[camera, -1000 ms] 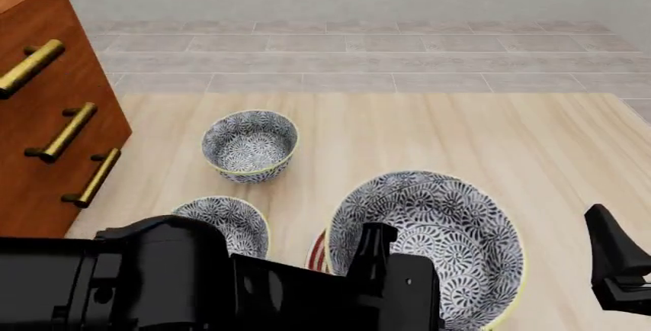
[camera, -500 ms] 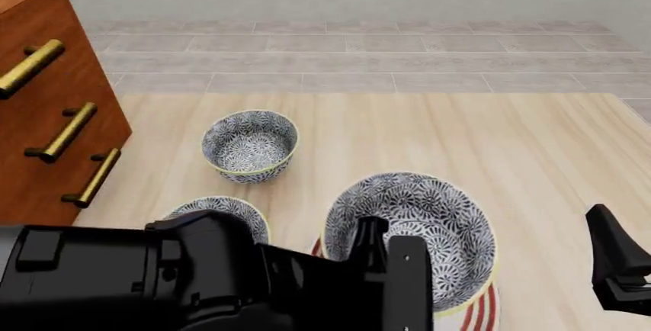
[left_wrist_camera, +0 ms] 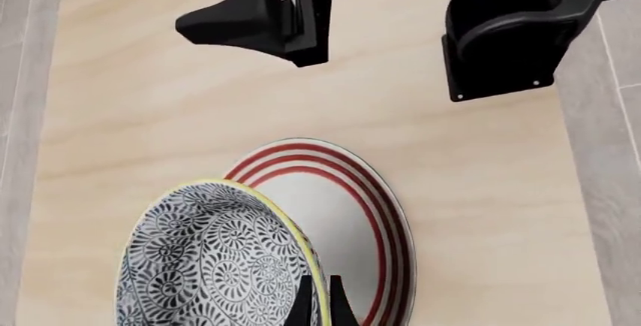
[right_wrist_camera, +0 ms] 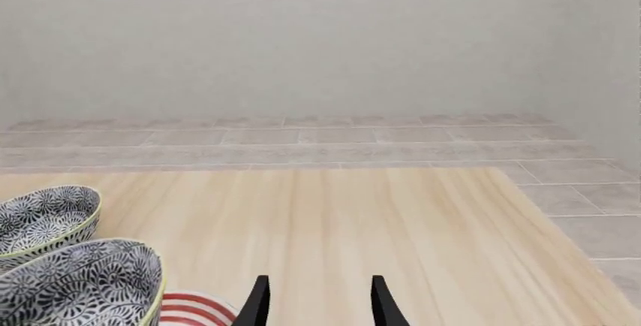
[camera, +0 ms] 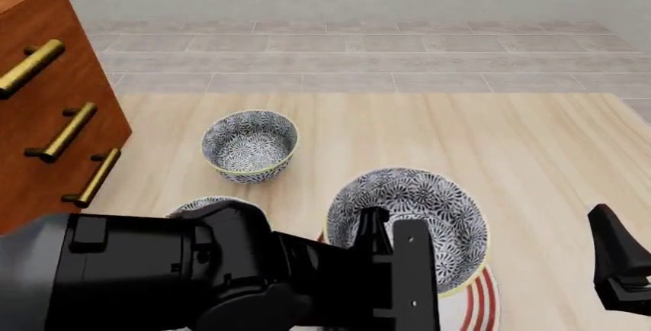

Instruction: Put the bowl at the front on the plate.

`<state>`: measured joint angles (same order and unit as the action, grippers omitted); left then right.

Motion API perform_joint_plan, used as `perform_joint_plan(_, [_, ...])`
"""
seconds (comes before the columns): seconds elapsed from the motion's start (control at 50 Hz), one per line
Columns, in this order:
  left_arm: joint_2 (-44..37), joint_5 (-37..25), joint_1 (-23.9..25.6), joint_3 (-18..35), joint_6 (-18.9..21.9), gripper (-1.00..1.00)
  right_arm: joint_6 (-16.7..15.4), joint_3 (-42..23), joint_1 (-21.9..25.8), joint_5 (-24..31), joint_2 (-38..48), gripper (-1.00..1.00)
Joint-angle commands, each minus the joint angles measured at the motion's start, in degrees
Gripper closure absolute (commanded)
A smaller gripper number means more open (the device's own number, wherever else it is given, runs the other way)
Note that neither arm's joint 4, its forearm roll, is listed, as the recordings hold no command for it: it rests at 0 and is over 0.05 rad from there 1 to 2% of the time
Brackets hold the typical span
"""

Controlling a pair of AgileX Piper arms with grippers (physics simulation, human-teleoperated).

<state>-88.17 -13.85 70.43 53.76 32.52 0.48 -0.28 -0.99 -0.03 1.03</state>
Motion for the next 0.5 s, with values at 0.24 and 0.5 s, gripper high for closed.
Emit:
perform_joint_plan(0.24, [-3.02,1.57,0.37,0.79,-2.37,1.00,0.17,0.15,0.09,-0.62,0.46,-1.00])
perform_joint_plan(0.5, [-4.75,1.50,0.34,1.31,-4.42,1.00,0.19,0.03,0.12,-0.35,0.28,-1.00])
